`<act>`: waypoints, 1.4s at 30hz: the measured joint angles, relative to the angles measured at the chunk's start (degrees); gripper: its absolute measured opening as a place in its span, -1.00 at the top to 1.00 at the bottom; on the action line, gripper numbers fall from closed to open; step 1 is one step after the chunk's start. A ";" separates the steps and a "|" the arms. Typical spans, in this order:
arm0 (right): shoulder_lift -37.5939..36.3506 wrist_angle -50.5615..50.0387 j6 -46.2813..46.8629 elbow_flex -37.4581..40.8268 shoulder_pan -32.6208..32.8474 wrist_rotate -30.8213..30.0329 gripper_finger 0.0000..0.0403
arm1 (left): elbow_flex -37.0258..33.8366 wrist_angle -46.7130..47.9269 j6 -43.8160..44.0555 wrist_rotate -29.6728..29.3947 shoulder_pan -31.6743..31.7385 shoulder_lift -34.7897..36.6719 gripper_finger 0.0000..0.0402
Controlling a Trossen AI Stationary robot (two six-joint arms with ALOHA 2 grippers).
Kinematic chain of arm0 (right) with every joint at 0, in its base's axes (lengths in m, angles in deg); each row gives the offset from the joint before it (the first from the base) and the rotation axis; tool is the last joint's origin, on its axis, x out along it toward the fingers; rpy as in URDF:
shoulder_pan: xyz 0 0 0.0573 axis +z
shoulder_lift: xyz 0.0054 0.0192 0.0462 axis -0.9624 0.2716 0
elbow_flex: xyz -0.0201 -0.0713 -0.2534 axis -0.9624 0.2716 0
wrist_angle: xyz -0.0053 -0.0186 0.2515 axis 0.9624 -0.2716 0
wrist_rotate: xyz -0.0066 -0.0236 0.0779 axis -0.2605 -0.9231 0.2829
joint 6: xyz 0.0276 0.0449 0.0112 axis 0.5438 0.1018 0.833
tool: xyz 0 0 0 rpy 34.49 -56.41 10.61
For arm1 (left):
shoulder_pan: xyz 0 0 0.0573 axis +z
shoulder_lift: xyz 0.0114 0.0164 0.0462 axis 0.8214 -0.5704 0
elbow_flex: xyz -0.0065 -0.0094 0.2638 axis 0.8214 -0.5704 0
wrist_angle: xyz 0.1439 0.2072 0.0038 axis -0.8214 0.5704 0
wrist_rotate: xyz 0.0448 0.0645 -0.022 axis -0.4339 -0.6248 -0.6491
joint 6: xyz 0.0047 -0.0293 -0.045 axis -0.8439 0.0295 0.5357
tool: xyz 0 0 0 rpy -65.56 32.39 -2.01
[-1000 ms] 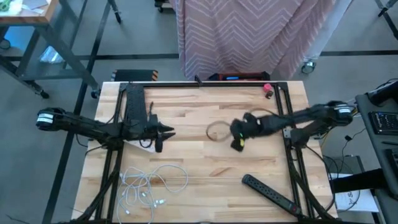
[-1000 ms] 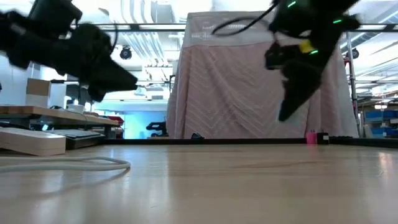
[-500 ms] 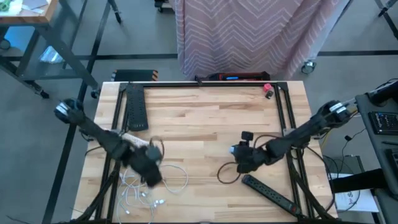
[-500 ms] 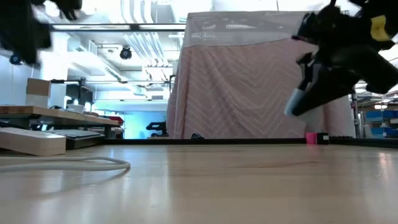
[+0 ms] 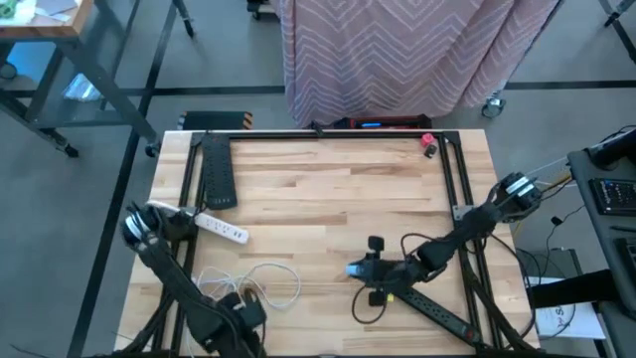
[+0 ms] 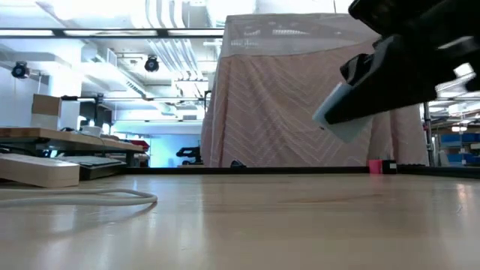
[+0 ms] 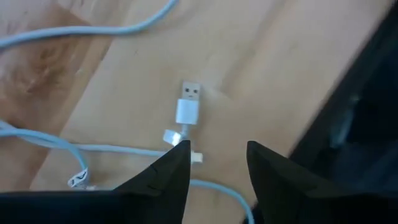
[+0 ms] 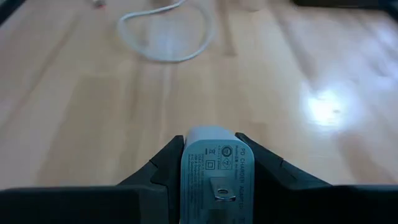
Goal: Insert USB
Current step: Insert the white USB cable into the white charger adapter
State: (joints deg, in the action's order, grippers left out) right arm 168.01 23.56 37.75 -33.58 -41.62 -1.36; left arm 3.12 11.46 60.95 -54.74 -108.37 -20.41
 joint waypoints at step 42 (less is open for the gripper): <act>-6.73 7.49 -12.58 -1.93 -0.09 10.01 0.48 | 3.50 8.45 -14.78 -36.16 5.00 -4.72 1.00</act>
State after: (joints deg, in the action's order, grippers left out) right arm 161.28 31.06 25.17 -35.51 -41.71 8.65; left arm 6.62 19.90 46.17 -90.90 -103.37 -25.14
